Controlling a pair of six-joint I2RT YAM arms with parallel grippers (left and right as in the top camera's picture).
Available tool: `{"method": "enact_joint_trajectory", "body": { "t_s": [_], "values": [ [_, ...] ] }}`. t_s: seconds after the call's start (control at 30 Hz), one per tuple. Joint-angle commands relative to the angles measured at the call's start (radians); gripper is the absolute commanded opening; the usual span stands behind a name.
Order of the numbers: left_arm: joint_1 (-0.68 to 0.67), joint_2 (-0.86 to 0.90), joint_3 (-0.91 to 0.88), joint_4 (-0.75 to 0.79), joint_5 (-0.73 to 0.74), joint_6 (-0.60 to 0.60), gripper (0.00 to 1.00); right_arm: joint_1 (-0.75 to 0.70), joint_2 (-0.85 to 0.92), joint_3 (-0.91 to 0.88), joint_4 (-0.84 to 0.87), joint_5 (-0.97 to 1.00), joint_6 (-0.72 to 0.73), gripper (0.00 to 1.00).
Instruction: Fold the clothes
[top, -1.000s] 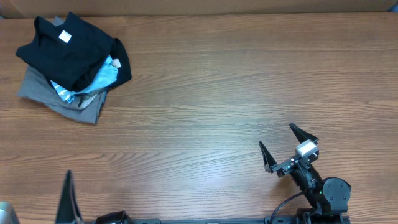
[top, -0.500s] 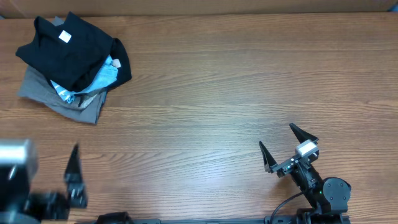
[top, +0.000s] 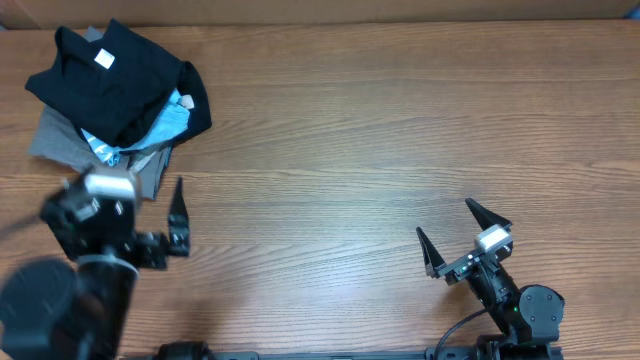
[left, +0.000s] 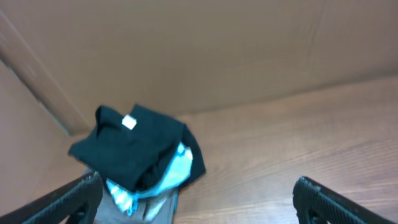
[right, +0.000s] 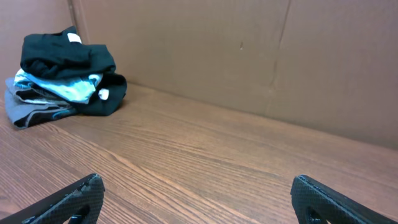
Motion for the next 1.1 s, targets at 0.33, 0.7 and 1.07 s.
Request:
{"method": "enact_joint_trajectory", "body": {
  "t_s": [0.33, 0.7, 1.07],
  "values": [
    [-0.006, -0.552, -0.761, 0.393, 0.057, 0.018, 1.00, -0.003, -0.011, -0.010, 0.003, -0.007, 0.005, 1.00],
    [-0.006, -0.582, -1.025, 0.615, 0.074, 0.018, 1.00, -0.003, -0.011, -0.010, 0.003, -0.007, 0.005, 1.00],
    [-0.006, -0.582, -1.134, 0.722, 0.074, -0.012, 1.00, -0.003, -0.011, -0.010, 0.003, -0.007, 0.005, 1.00]
  ]
}}
